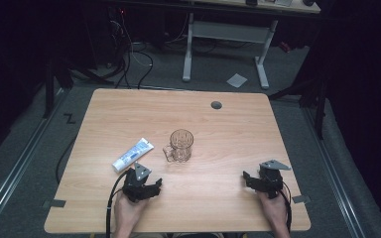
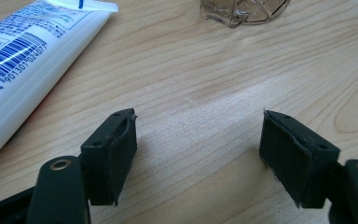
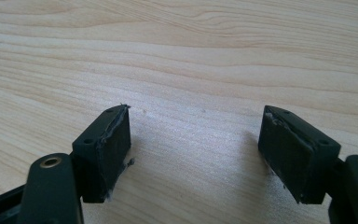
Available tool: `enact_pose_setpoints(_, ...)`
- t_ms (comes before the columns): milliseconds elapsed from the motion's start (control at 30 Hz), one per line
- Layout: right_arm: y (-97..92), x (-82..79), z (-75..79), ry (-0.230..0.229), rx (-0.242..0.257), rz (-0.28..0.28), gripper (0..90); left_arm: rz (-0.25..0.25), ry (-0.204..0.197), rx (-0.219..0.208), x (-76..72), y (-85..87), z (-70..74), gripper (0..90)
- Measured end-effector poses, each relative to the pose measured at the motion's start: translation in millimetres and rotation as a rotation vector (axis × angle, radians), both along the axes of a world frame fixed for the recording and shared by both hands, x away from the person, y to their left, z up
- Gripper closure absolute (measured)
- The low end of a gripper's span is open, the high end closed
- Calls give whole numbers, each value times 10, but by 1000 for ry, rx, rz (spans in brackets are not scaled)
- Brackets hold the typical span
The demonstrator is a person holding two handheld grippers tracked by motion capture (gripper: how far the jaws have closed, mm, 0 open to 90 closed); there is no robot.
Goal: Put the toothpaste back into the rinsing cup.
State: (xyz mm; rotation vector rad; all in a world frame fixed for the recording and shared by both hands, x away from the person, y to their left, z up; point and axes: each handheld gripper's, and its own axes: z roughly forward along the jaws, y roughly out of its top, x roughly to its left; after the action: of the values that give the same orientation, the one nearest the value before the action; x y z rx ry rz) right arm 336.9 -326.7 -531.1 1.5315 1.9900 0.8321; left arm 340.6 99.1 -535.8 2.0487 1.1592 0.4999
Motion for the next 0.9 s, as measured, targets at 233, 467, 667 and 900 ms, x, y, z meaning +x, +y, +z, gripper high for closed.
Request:
enact_pose_setpoints(233, 0, 0, 0, 0, 0, 0, 252, -5, 1, -2, 3, 6, 1, 275)
enact_pose_setpoints(467, 0, 0, 0, 0, 0, 0, 252, 3, 13, -15, 9, 26, 2, 230)
enact_pose_setpoints(667, 0, 0, 0, 0, 0, 1, 252, 18, 25, -33, -2, 79, 18, 226)
enact_pose_setpoints(900, 0, -1, 0, 0, 0, 1, 252, 22, 38, -49, -44, 142, 36, 230)
